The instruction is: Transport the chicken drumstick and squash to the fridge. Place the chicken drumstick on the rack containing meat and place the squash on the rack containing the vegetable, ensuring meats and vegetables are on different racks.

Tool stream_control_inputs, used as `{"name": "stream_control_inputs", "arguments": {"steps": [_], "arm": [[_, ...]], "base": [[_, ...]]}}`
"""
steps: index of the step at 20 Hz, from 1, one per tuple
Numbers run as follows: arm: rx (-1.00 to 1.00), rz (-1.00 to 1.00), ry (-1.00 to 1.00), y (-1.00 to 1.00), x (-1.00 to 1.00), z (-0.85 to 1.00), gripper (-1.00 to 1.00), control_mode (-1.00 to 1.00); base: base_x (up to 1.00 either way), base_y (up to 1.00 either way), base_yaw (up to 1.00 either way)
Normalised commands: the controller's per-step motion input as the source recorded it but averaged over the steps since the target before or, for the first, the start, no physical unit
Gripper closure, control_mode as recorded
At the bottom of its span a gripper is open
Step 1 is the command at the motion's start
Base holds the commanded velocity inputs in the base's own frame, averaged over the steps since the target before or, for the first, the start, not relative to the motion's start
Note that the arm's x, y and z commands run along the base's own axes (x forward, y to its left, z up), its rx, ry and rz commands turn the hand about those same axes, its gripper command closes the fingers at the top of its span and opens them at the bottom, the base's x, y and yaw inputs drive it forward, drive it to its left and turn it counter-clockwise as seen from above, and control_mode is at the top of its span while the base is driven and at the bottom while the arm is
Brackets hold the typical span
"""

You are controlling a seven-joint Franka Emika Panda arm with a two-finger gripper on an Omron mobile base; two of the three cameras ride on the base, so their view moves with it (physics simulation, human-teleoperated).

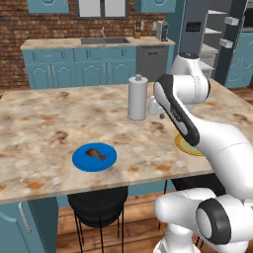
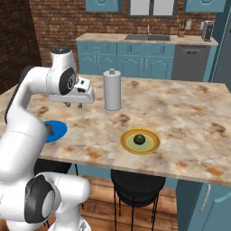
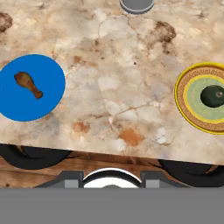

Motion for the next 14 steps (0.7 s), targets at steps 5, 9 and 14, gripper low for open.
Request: {"name": "stream_control_inputs", "arguments": {"steps": [5, 9, 14], "arm": [[0.05, 0.03, 0.00, 0.37, -0.44, -0.05, -1.00, -1.00], [0.19, 0.01, 0.00, 0.74, -0.61, -0.19, -1.00, -1.00], [0.08, 0.02, 0.00, 0.78, -0.37, -0.12, -1.00, -1.00]], "base": [[0.00, 0.00, 0.00], [0.00, 0.00, 0.00], [0.00, 0.00, 0.00]]}}
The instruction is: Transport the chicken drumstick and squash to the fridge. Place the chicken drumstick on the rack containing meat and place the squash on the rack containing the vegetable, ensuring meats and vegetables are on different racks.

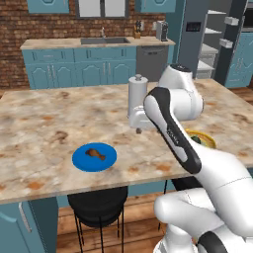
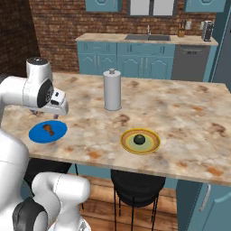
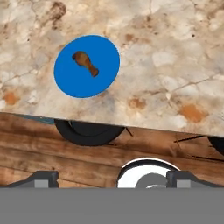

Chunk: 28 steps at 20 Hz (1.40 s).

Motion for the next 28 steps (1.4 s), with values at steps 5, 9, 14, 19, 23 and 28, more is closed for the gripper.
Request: {"name": "stream_control_inputs", "arguments": {"steps": [5, 9, 14, 19, 23, 28], "arm": [[-0.14, 0.09, 0.01, 0.81, -0.05, -0.23, -1.00, -1.00], [-0.11, 0.17, 0.06, 0.35, 0.10, -0.29, -1.00, -1.00], [-0.04, 0.18, 0.13, 0.26, 0.28, -0.28, -1.00, -1.00], [-0.09, 0.18, 0.06, 0.36, 0.33, -0.31, -1.00, -1.00], [-0.08, 0.14, 0.07, 0.23, 0.36, -0.39, -1.00, -1.00], [0.00, 0.09, 0.02, 0.02, 0.23, -0.44, -1.00, -1.00]], "base": [[0.00, 0.00, 0.00], [0.00, 0.00, 0.00], [0.00, 0.00, 0.00], [0.00, 0.00, 0.00], [0.00, 0.00, 0.00], [0.00, 0.00, 0.00]]}}
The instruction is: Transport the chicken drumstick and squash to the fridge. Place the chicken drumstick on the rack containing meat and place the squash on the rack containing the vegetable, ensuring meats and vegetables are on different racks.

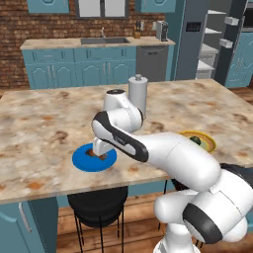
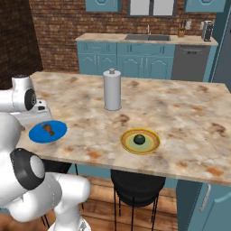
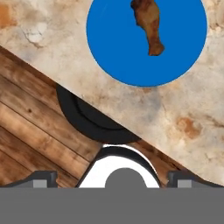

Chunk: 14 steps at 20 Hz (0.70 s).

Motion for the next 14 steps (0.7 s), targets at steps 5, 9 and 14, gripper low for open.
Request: {"name": "stream_control_inputs", "arguments": {"steps": [5, 9, 14], "arm": [[0.00, 0.08, 0.03, 0.00, 0.30, -0.33, -1.00, -1.00], [0.01, 0.01, 0.01, 0.00, 0.36, -0.33, -1.00, -1.00], [0.01, 0.00, 0.00, 0.01, 0.29, -0.26, -1.00, -1.00]], "base": [[0.00, 0.00, 0.00], [0.00, 0.00, 0.00], [0.00, 0.00, 0.00]]}}
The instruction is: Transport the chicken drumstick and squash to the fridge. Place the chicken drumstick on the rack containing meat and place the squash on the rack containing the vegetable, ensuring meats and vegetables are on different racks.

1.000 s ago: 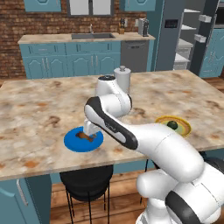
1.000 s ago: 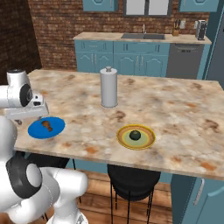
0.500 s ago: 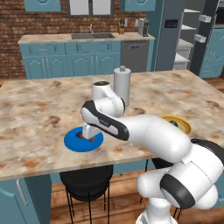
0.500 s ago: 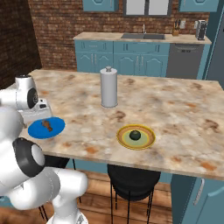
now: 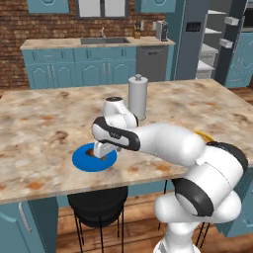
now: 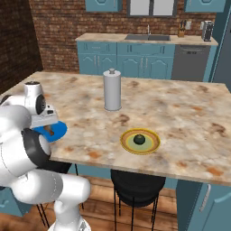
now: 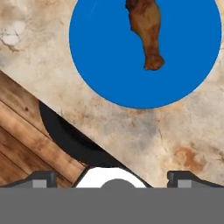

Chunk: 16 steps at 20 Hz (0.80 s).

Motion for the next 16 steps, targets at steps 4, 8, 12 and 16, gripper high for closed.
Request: {"name": "stream_control_inputs", "arguments": {"steps": [4, 8, 12, 16], "arm": [[0.00, 0.00, 0.00, 0.11, 0.40, -0.28, -1.00, -1.00], [0.00, 0.00, 0.00, 0.14, 0.35, -0.25, -1.00, -1.00], [0.00, 0.00, 0.00, 0.30, 0.44, -0.24, -1.00, -1.00], [0.00, 0.00, 0.00, 0.15, 0.37, -0.15, -1.00, -1.00]], "base": [[0.00, 0.00, 0.00], [0.00, 0.00, 0.00], [0.00, 0.00, 0.00], [0.00, 0.00, 0.00]]}}
